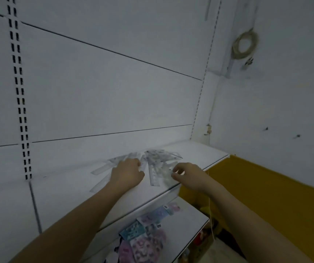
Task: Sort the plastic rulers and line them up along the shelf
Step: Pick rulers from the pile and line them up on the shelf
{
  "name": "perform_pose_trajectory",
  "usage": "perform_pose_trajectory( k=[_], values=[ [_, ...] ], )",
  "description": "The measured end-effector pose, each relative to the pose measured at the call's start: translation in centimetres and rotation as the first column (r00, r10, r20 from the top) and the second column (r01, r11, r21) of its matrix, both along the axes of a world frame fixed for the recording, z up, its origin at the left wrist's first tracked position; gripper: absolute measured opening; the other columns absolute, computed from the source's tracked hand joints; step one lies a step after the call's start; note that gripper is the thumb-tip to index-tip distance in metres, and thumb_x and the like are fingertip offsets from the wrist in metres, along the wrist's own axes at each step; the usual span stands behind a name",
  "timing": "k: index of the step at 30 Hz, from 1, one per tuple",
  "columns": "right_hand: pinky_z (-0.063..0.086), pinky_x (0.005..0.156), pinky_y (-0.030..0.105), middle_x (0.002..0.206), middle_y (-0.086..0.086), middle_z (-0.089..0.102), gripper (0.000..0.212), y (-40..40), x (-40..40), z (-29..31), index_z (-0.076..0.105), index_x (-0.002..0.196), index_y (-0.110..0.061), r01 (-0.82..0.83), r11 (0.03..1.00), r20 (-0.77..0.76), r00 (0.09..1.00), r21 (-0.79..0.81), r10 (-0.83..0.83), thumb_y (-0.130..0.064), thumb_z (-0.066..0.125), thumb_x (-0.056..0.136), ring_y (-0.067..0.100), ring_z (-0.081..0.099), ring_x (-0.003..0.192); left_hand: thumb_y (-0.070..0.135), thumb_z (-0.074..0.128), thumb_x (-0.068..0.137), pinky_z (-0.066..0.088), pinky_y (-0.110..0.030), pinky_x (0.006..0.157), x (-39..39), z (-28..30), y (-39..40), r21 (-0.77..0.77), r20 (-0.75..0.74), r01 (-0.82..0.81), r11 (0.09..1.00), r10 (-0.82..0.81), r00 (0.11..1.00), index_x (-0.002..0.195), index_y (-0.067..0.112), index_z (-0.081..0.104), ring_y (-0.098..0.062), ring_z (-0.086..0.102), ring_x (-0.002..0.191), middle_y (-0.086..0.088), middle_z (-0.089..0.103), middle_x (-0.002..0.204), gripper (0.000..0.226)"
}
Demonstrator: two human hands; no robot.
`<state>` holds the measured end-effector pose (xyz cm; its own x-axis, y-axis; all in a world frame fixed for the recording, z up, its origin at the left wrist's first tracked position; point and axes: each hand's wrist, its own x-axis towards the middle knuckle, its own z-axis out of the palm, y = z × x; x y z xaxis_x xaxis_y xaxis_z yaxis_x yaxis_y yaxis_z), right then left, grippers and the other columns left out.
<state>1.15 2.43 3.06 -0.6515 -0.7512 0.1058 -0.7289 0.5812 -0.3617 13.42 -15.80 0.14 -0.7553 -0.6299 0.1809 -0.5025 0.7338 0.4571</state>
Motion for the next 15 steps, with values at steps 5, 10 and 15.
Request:
perform_pose_trajectory(
  k=[5, 10, 15],
  values=[
    [0.050, 0.088, 0.034, 0.110, -0.002, 0.062, 0.026, -4.4, -5.8, -0.4, 0.062, 0.113, -0.023, -0.092, 0.996, 0.018, 0.996, -0.011, 0.093, -0.039, 0.054, 0.094, 0.017, 0.059, 0.096, 0.033, 0.060, 0.083, 0.049, -0.033, 0.088, -3.5, 0.0, -3.5, 0.012, 0.097, -0.125, 0.992, 0.123, 0.988, 0.121, 0.018, 0.059, -0.025, 0.055, 0.109, -0.005, 0.057, 0.122, 0.040],
    [0.050, 0.084, 0.033, 0.103, -0.002, 0.060, 0.023, -8.3, -12.4, -0.3, 0.064, 0.109, -0.020, -0.203, 0.977, 0.005, 0.979, -0.060, 0.204, -0.034, 0.055, 0.094, 0.017, 0.059, 0.094, 0.034, 0.064, 0.084, 0.047, -0.031, 0.088, -5.5, -0.4, -5.7, -0.002, 0.268, -0.208, 0.978, 0.201, 0.942, 0.125, 0.012, 0.053, -0.026, 0.054, 0.109, -0.009, 0.053, 0.127, 0.049],
    [0.046, 0.081, 0.028, 0.113, 0.004, 0.061, 0.025, -11.7, -17.9, -0.6, 0.063, 0.117, -0.015, -0.386, 0.922, 0.032, 0.922, -0.036, 0.387, -0.027, 0.056, 0.095, 0.018, 0.057, 0.098, 0.030, 0.073, 0.081, 0.041, -0.026, 0.068, -6.8, 0.6, -6.5, 0.075, 0.301, -0.324, 0.943, 0.288, 0.909, 0.069, 0.024, 0.040, -0.020, 0.051, 0.074, -0.006, 0.049, 0.089, 0.035]
  ],
)
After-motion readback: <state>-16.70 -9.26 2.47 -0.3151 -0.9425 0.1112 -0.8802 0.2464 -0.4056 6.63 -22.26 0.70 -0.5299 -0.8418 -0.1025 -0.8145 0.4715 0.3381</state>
